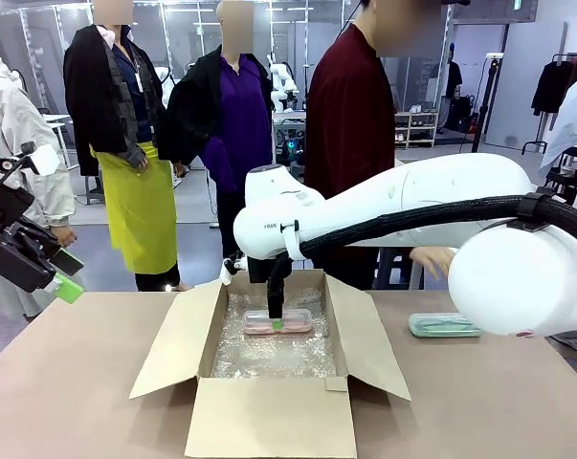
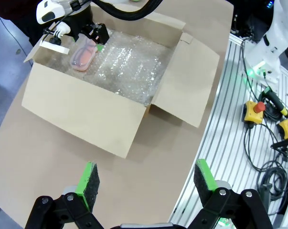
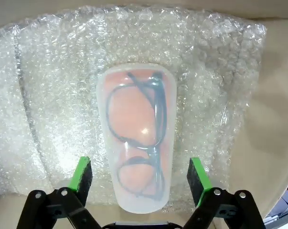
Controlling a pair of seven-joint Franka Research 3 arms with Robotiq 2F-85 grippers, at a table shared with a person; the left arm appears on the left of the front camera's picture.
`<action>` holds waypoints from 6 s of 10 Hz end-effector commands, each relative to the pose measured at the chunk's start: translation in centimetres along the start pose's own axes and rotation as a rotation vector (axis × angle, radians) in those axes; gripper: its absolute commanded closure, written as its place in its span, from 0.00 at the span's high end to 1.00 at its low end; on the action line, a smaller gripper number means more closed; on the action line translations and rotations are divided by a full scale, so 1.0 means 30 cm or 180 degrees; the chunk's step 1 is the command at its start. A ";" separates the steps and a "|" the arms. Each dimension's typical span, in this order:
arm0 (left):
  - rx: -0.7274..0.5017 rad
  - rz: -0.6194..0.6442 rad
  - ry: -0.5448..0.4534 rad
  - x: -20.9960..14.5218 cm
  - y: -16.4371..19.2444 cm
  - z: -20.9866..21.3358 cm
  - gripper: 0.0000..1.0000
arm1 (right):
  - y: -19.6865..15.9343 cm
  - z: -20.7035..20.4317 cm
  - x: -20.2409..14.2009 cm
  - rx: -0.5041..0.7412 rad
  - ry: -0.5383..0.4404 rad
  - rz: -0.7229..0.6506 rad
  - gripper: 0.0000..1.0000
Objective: Pack the glasses set securely to prepare it for shipping.
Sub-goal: Place the Glasses case inside the Package Box, then put the Glasses case from the right side of the table into the Package Box.
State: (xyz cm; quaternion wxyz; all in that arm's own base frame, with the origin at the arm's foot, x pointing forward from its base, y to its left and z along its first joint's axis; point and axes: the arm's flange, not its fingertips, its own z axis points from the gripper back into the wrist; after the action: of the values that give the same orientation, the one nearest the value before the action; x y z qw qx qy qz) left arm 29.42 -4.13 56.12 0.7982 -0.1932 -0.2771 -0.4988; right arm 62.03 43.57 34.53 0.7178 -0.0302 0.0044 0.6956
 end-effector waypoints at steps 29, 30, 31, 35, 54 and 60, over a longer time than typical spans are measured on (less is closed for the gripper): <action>-0.0016 -0.0028 -0.0042 -0.001 0.001 0.003 1.00 | 0.237 0.394 -0.816 -0.0174 -0.0387 0.0434 1.00; -0.0016 -0.0028 -0.0042 -0.001 0.001 0.003 1.00 | 0.245 0.387 -0.886 -0.0185 -0.0414 0.0321 1.00; -0.0016 -0.0028 -0.0042 -0.001 0.001 0.003 1.00 | 0.244 0.379 -0.925 -0.0240 -0.0469 0.0226 1.00; -0.0016 -0.0028 -0.0042 -0.001 0.001 0.003 1.00 | 0.195 0.394 -0.901 -0.0139 -0.0342 0.0227 1.00; -0.0016 -0.0028 -0.0042 -0.001 0.001 0.003 1.00 | -0.073 -0.137 -1.301 -0.0179 -0.0221 -0.0035 1.00; -0.0016 -0.0028 -0.0042 -0.001 0.001 0.003 1.00 | -0.075 -0.193 -1.291 -0.0136 -0.0180 -0.0123 1.00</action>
State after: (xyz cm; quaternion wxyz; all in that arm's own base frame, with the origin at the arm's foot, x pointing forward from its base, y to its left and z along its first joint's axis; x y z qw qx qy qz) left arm 29.44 -4.16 56.13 0.7984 -0.1927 -0.2767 -0.4989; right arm 63.05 4.53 30.47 0.7279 -0.0215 -0.0235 0.6849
